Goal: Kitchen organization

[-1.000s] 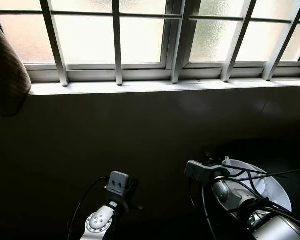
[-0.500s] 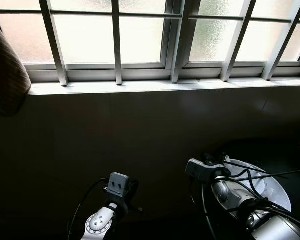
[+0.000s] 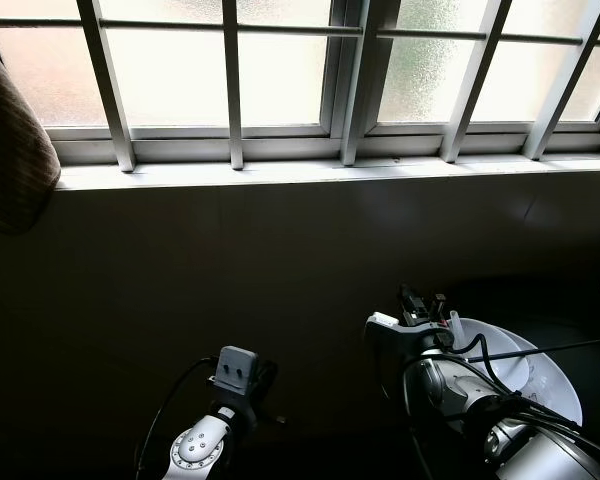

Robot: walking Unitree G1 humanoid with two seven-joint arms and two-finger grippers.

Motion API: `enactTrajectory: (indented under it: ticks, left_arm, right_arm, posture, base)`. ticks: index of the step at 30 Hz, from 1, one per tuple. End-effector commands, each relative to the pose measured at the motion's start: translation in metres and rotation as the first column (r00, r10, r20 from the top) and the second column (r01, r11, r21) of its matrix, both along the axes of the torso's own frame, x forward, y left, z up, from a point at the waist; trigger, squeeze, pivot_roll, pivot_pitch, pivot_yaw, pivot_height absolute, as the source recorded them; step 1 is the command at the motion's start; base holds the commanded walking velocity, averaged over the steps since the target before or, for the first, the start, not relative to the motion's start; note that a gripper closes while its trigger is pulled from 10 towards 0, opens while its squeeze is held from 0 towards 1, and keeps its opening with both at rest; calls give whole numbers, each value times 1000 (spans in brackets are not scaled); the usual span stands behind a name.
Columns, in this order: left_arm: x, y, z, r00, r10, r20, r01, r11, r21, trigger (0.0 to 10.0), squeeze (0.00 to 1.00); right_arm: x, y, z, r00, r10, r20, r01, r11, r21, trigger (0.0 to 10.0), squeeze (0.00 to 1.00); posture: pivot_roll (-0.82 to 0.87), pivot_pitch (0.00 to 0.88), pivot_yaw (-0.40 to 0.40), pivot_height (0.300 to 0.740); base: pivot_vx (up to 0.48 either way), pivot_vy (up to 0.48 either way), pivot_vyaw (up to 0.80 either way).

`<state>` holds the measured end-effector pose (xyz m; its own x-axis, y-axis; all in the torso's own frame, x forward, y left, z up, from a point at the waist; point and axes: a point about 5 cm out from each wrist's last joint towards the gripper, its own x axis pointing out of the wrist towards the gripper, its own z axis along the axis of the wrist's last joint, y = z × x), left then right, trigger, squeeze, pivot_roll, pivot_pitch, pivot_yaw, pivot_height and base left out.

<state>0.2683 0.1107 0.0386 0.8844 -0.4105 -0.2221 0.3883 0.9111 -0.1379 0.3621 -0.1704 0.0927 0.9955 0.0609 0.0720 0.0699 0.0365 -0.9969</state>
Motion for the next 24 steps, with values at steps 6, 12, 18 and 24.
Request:
enactTrajectory:
  ticks: [6, 12, 18, 24]
  left_arm:
    - [3, -3, 1, 1000, -5, -2, 5, 1000, -16, 10000, 0]
    - [4, -3, 1, 1000, -1, -3, 1, 1000, -19, 10000, 0]
    - [5, -3, 1, 1000, 2, -4, -2, 1000, -23, 10000, 0]
    - [6, -3, 1, 1000, 6, -5, -6, 1000, -27, 10000, 0]
  right_arm:
    - [9, 13, 28, 983, 102, 153, -111, 993, 50, 0, 0]
    - [5, 51, 38, 938, 301, 173, -323, 939, 118, 4549, 0]
    - [1, 73, 43, 907, 383, 173, -414, 887, 206, 10000, 0]
    - [-6, 86, 40, 890, 438, 127, -454, 826, 334, 10000, 0]
  posture:
    - [30, 0, -66, 740]
    - [29, 0, -67, 740]
    - [34, 0, -72, 740]
    - [35, 0, -74, 740]
  base:
    - [0, 0, 0]
    - [0, 0, 0]
    - [0, 0, 267]
    - [0, 0, 800]
